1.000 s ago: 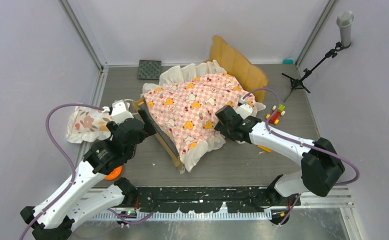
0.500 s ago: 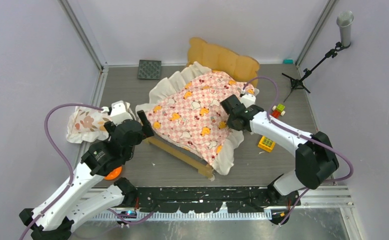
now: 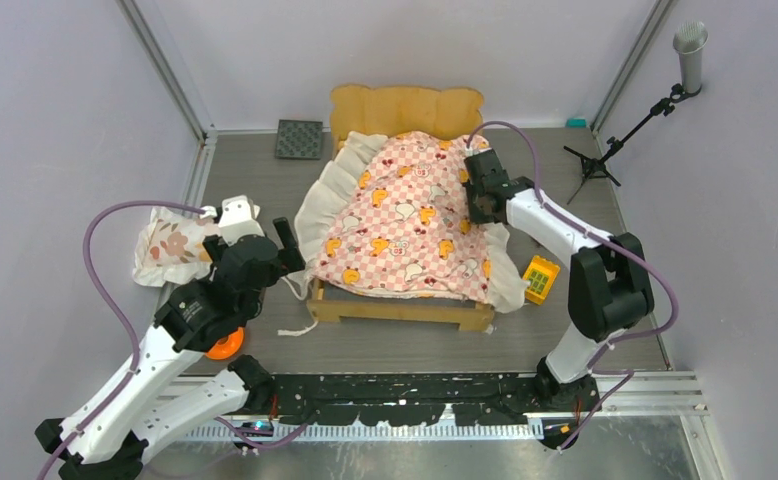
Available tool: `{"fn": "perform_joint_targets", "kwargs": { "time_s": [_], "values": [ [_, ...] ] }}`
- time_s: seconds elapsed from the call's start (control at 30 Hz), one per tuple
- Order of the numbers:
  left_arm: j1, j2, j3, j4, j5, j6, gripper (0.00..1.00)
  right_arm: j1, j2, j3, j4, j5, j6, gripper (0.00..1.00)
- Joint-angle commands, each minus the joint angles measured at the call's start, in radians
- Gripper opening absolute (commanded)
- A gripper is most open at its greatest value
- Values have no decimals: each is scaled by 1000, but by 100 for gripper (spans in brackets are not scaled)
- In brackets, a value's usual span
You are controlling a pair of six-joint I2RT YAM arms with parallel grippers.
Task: Set up the pet bed
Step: Adjust the bed frame at the center of the board.
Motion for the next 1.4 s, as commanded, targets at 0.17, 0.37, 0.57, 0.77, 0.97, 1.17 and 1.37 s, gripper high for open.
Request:
{"fn": "perform_joint_targets", "kwargs": {
  "time_s": [0.17,0.37,0.57,0.77,0.97,1.17,1.37],
  "values": [
    [5,-2,62,-32,23,87,100,-112,117,225,134,-207,-700,1],
    [6,-11,80,-38,40,105,100,-133,152,324,125,-185,-824,9],
    [6,-16,70,-37,61,97,100,-133,-9,272,176,-180,-576,69],
    [6,-27,58,-36,83,89,100,-132,-153,336,-17,19,-55,83],
    [6,-36,43,-21,120,96,100,-139,-318,192,-98,-135,320,86],
    [6,-47,5,-41,132,104,100,207,-480,12,-267,265,854,86],
    [6,-82,-53,-39,124,103,100,655,-565,-132,-392,619,1523,87]
  ]
}}
